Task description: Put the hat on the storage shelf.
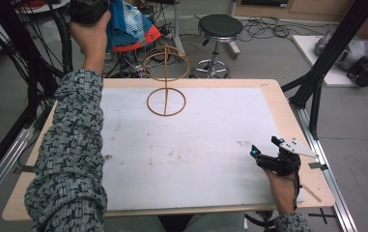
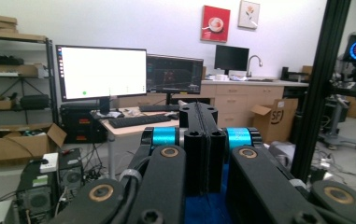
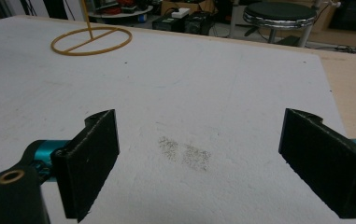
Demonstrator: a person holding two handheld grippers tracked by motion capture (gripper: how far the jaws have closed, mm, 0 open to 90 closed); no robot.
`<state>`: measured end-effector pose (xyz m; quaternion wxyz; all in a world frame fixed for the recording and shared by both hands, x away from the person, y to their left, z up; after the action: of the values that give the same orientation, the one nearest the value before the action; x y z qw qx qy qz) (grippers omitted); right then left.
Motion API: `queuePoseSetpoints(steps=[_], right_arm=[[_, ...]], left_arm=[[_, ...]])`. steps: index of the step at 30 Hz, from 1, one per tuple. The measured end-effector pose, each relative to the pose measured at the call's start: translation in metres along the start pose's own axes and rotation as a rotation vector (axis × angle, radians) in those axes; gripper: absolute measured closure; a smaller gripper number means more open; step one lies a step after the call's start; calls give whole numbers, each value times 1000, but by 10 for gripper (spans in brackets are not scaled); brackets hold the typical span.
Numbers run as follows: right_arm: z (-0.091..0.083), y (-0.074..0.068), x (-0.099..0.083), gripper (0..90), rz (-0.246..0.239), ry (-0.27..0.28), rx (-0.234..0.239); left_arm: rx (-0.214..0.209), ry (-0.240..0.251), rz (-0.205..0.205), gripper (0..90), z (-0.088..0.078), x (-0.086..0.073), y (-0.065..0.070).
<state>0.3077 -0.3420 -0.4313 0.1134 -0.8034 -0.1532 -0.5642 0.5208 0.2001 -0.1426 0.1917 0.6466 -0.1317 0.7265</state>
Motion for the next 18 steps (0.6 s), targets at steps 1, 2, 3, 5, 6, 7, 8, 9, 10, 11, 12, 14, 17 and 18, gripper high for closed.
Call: queuePoseSetpoints(steps=[1, 2, 3, 5, 6, 7, 8, 9, 10, 11, 12, 14, 17, 18], right_arm=[[0, 0, 0, 113, 0, 1, 0], [0, 0, 0, 113, -1, 0, -1], [0, 0, 0, 113, -1, 0, -1], [0, 1, 0, 113, -4, 1, -1], [0, 1, 0, 113, -4, 0, 0], [0, 1, 0, 113, -4, 0, 0], [0, 0, 0, 113, -1, -3, 1], [0, 0, 0, 113, -2, -3, -1], [0, 0, 0, 113, -2, -4, 2], [0, 0, 0, 113, -3, -3, 2], [0, 0, 0, 113, -3, -2, 2], [0, 0, 0, 113, -4, 1, 3], [0, 0, 0, 113, -5, -4, 2], [0, 1, 0, 113, -8, -4, 2]], left_arm=[[0, 0, 0, 894, 0, 0, 0], [0, 3, -3, 894, 1, 0, 0], [1, 6, -7, 894, 2, -1, 1], [3, 13, -5, 894, 4, -2, 3], [0, 16, -11, 894, 6, -2, 4], [-2, 18, -12, 894, 7, -3, 6], [-7, 21, -19, 894, 9, -4, 7], [-9, 21, -20, 894, 11, -4, 9], [-13, 16, -20, 894, 16, -5, 12], [-13, 16, -20, 894, 16, -5, 12], [-15, 17, -21, 894, 21, -6, 15], [-17, 17, -21, 894, 23, -6, 18], [-34, 18, -19, 894, 32, -8, 28], [-36, 17, -20, 894, 34, -9, 30]])
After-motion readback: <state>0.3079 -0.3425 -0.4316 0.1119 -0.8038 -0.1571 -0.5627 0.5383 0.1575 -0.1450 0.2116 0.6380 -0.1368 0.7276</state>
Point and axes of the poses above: each handheld gripper's, and its own axes: z roughly forward along the jaws, x roughly out of its top, y roughly to its right, the point moved 1 cm from there along z, roughly forward along the jaws, and after that the axes turned 2 degrees about -x, right-handed, at the moved point
